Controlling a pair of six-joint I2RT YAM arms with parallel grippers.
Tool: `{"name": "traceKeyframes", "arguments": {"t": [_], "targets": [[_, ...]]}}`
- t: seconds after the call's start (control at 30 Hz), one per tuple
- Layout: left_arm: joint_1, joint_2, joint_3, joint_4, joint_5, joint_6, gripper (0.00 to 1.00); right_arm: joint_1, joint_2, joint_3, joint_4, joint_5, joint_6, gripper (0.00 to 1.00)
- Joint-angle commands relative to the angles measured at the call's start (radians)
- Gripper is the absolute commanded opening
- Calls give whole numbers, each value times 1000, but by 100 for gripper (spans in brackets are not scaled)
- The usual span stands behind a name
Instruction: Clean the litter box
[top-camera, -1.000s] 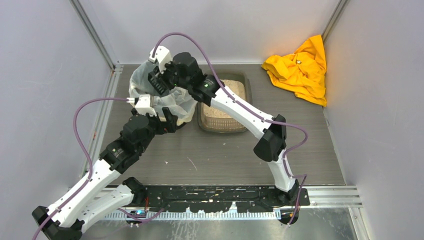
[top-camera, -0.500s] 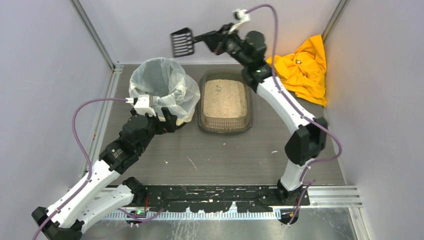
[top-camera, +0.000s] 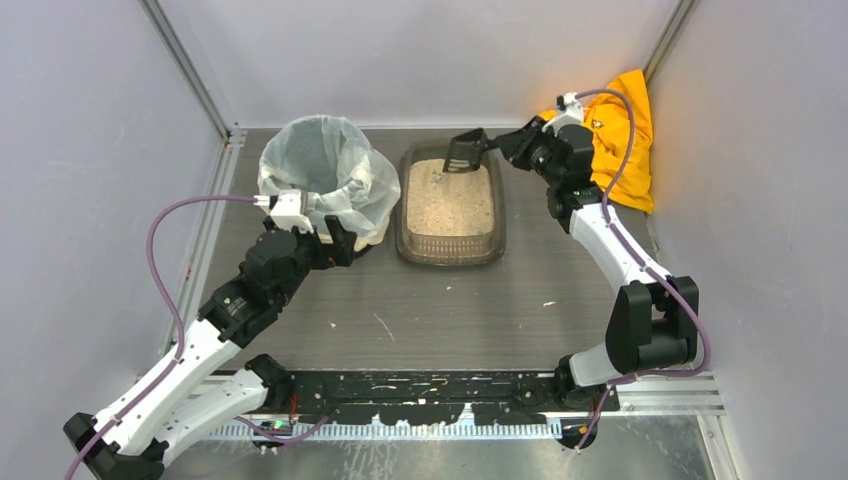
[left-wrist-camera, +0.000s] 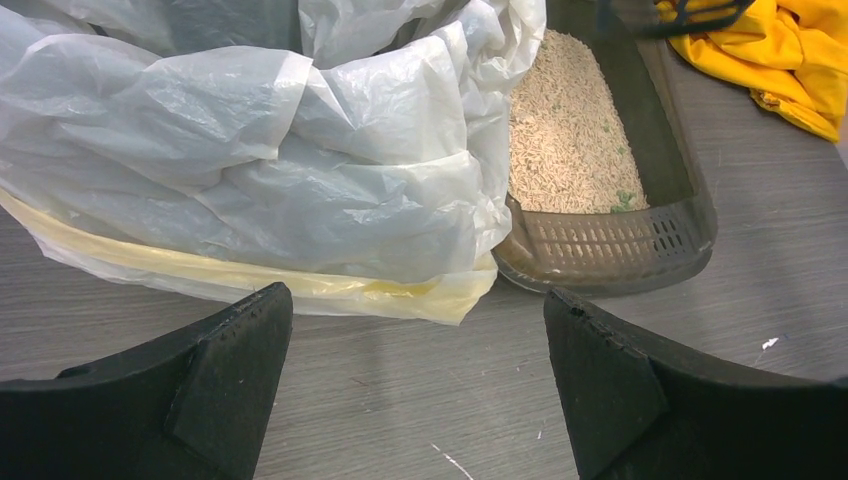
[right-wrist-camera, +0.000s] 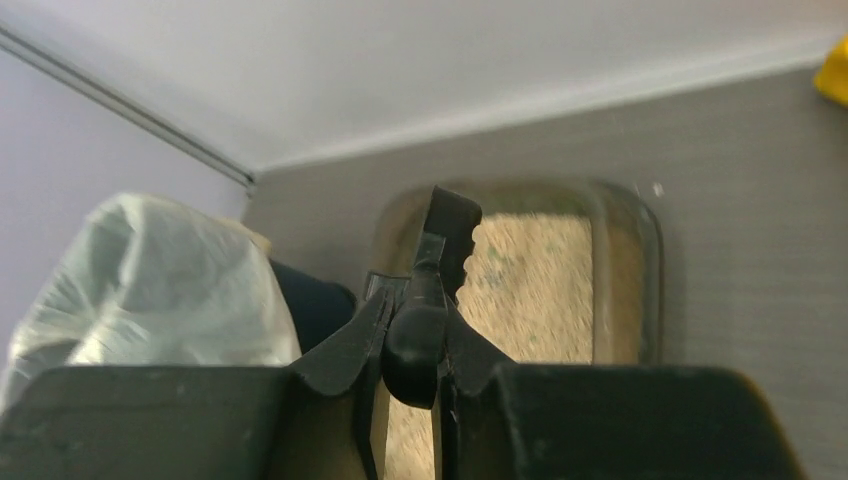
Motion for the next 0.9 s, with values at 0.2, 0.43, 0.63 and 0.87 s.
{"name": "traceKeyframes", "arguments": {"t": [0.2, 0.43, 0.63, 0.87], "targets": [[2, 9, 63, 9, -19, -9, 95, 33, -66, 39, -425, 30, -289, 1], [2, 35, 64, 29, -12, -4, 96, 69, -43, 8, -478, 95, -347, 1], [3, 34, 60, 35, -11, 1, 96, 89, 49, -33, -381, 51, -278, 1], [2, 19, 51, 33, -28, 8, 95, 86, 188, -25, -216, 37, -178, 1]]}}
